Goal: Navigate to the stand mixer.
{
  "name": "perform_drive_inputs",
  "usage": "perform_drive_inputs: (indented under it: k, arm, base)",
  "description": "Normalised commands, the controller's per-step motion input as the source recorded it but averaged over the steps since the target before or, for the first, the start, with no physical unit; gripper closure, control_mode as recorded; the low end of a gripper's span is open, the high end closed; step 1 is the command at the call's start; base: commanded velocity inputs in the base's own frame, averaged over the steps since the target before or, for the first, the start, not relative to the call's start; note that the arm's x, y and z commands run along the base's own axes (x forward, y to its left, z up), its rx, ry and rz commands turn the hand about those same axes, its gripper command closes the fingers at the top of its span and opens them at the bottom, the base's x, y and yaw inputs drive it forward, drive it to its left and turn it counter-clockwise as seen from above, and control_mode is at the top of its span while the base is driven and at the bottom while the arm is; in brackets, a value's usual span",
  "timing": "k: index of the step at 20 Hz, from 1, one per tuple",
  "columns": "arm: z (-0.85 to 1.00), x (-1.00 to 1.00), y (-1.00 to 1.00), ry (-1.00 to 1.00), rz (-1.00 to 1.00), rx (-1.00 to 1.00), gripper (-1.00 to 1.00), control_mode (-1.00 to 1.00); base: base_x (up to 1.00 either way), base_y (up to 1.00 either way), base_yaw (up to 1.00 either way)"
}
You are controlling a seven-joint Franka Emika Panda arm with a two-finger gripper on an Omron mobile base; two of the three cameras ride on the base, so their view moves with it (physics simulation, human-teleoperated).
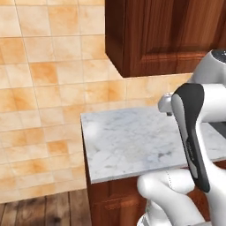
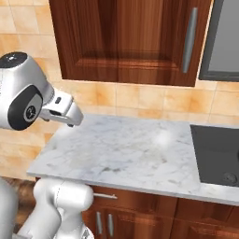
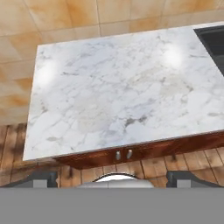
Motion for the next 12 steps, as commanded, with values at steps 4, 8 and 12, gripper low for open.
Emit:
perform_drive_inputs:
  k: [4,8,12]
  arm:
    - [0.00,0.00,0.00,0.00,0.00,0.00,-1.00,1.00]
    - [0.00,0.00,0.00,0.00,0.00,0.00,-1.00,1.00]
    - [0.00,0.00,0.00,0.00,0.00,0.00,-1.00,1.00]
  base:
    - [-0.34,-0.13,-0.64]
    - [-0.19,-0.12,-0.81]
    - [-0.13,-0.17,-0.81]
